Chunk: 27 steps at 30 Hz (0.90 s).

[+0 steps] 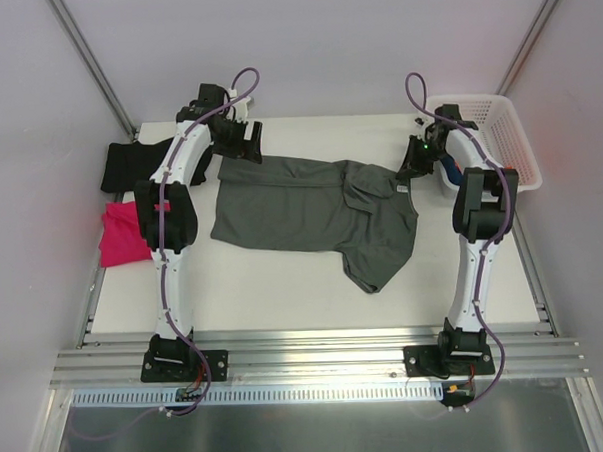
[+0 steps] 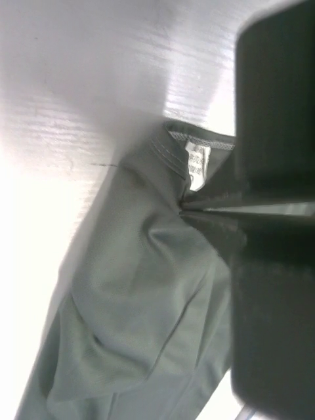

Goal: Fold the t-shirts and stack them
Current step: Fold the flattened tshirt in 1/3 of the way

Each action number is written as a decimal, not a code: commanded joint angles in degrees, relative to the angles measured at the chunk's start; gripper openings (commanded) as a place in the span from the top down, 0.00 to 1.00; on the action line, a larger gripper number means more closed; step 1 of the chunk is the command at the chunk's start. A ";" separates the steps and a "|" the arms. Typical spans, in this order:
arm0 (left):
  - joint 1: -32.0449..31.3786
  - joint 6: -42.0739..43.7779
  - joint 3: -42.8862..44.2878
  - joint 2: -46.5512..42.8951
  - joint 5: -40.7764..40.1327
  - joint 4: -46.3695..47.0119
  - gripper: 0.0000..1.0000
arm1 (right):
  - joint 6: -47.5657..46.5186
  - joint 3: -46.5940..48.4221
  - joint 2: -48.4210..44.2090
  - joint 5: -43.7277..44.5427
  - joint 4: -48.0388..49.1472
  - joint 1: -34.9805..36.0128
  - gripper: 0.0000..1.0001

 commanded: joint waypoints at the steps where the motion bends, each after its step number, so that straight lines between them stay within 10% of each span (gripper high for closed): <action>1: -0.69 1.44 0.77 -2.54 -0.70 -1.19 0.12 | -0.01 2.71 0.89 -0.51 0.56 0.28 0.99; 27: -2.80 3.37 -2.83 -2.01 -3.95 -2.06 0.12 | 3.07 24.34 11.26 9.77 4.08 -3.24 0.99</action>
